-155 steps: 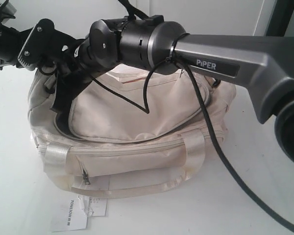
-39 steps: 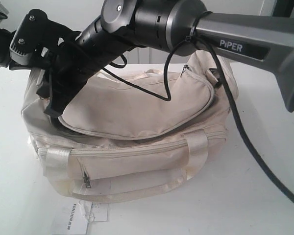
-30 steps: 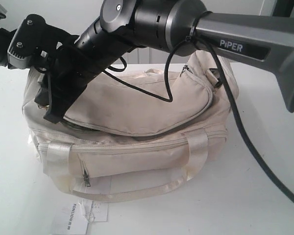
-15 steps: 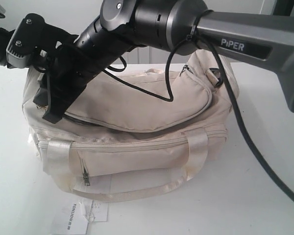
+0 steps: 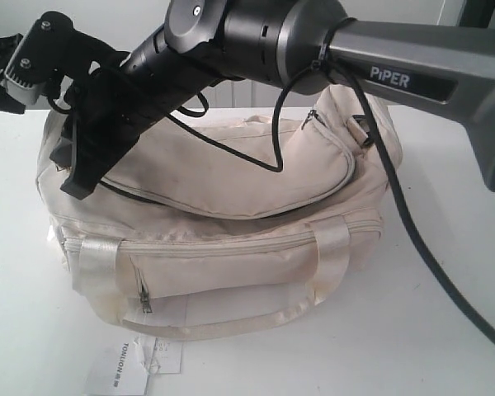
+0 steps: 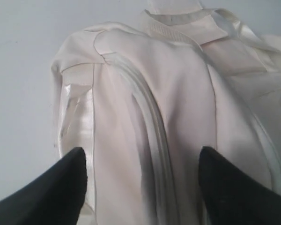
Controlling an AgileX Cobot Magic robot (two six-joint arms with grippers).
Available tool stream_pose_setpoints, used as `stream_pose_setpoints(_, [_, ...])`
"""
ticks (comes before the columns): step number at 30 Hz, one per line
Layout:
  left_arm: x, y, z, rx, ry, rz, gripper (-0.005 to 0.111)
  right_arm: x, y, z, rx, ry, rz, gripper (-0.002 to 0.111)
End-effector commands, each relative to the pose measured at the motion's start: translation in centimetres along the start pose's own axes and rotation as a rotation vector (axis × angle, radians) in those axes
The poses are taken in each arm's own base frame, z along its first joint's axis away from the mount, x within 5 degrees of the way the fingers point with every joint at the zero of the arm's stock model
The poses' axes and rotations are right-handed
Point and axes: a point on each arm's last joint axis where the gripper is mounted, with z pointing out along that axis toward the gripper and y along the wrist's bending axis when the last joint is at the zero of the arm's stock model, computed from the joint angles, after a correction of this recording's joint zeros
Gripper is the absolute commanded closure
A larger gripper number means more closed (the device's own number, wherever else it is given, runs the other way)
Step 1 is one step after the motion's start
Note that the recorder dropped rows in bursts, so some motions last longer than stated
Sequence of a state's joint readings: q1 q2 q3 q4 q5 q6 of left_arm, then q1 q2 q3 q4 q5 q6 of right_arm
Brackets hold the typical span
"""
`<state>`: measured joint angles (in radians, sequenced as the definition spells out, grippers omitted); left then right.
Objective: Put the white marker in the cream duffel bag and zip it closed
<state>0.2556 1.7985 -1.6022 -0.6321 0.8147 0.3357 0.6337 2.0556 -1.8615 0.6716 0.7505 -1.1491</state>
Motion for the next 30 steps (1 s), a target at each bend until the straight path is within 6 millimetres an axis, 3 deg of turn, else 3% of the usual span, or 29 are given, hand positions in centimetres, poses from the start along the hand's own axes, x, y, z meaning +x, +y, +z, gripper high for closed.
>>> stream_pose_setpoints(1, [1.1, -1.0, -1.8, -0.005, 0.047, 0.009, 0.043, -0.7, 0.1, -0.7, 0.006, -0.021, 0.010, 0.108])
stream_pose_setpoints(12, [5.2, -2.6, -4.5, -0.051, -0.009, -0.026, 0.043, -0.6, 0.3, -0.7, -0.015, -0.010, 0.027, 0.108])
stream_pose_setpoints(20, [8.3, -2.2, -2.7, -0.009, 0.007, -0.166, 0.042, -0.4, 0.8, -0.7, -0.070, 0.018, 0.022, 0.108])
stream_pose_setpoints(30, [8.4, -2.4, -2.0, 0.075, -0.041, -0.263, 0.042, -0.3, 0.9, -0.7, -0.080, 0.022, 0.021, 0.108])
